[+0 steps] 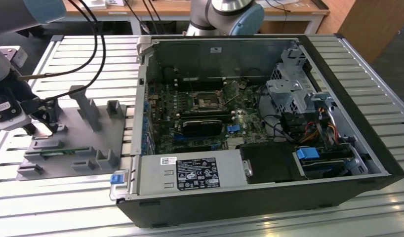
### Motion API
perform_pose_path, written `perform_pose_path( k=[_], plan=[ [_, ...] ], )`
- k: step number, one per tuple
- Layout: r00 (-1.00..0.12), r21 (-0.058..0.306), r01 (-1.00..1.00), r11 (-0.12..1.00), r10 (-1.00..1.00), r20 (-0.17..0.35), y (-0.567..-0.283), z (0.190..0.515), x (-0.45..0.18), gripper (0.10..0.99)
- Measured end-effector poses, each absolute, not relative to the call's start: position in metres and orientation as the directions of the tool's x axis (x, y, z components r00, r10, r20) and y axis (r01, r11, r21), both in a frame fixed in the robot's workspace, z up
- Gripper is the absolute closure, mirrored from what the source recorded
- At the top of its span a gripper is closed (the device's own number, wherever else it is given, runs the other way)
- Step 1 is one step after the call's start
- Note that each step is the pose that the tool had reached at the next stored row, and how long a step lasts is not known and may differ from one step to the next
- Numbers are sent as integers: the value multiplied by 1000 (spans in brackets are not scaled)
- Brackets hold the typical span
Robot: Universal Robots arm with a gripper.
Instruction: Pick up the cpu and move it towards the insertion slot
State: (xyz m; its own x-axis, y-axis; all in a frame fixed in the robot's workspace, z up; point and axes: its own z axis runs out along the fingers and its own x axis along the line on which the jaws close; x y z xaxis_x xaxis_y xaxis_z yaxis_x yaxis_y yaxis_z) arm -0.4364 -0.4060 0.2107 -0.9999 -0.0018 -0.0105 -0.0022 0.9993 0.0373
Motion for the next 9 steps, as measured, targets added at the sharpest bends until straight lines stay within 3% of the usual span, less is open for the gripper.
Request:
perform_pose_path(
  k=[9],
  plan=[
    [-1000,37,-2,999,-2,-10,-406,219,-436,557]
  ],
)
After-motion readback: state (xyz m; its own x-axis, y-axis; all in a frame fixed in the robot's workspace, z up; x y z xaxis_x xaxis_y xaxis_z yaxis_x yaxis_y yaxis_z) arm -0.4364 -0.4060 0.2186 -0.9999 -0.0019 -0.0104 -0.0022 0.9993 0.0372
